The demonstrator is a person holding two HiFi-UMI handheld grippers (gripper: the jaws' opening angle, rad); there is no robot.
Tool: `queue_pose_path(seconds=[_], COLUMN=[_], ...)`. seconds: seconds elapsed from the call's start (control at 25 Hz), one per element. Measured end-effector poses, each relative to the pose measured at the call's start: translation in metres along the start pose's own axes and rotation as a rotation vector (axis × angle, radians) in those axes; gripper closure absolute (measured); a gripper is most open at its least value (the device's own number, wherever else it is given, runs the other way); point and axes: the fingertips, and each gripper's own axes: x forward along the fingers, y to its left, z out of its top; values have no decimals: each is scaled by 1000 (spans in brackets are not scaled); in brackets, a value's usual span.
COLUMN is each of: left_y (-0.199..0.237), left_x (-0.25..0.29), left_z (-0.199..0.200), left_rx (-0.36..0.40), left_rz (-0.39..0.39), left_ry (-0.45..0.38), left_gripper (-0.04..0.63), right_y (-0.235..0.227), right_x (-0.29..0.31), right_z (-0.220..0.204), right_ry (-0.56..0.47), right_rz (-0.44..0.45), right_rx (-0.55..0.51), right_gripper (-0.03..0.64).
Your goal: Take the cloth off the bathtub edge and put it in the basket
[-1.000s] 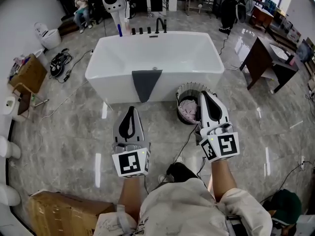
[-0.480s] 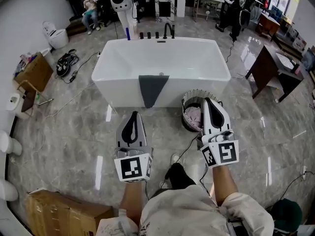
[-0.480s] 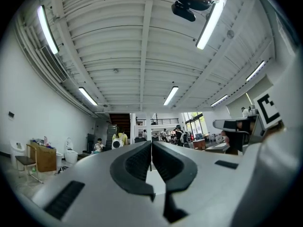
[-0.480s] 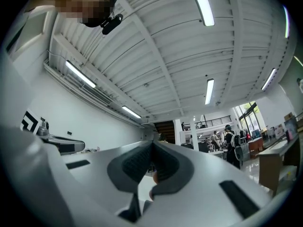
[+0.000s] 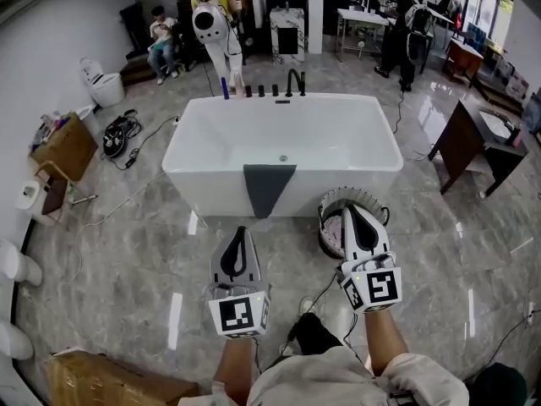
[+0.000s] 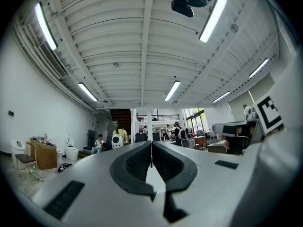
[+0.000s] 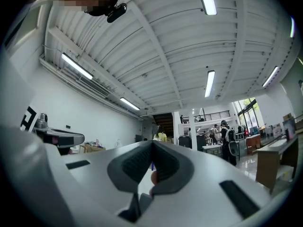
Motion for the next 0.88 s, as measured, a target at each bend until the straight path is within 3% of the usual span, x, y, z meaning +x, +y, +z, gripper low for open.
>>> queue_pose_path(seconds=[0.36,0.88], left_y=[-5,-34], left_x=[86,203], left_z=[1,11], left_rx=[16,76], left_rz=[-26,-35], left_ry=[-5,-26], left_gripper=[591,591], right_y=[-47,-121], right_x=[65,147], right_z=[-15,-24], right_ry=[4,-34], right_rz=[-31,8], right_rx=[48,66], right_gripper=[629,629])
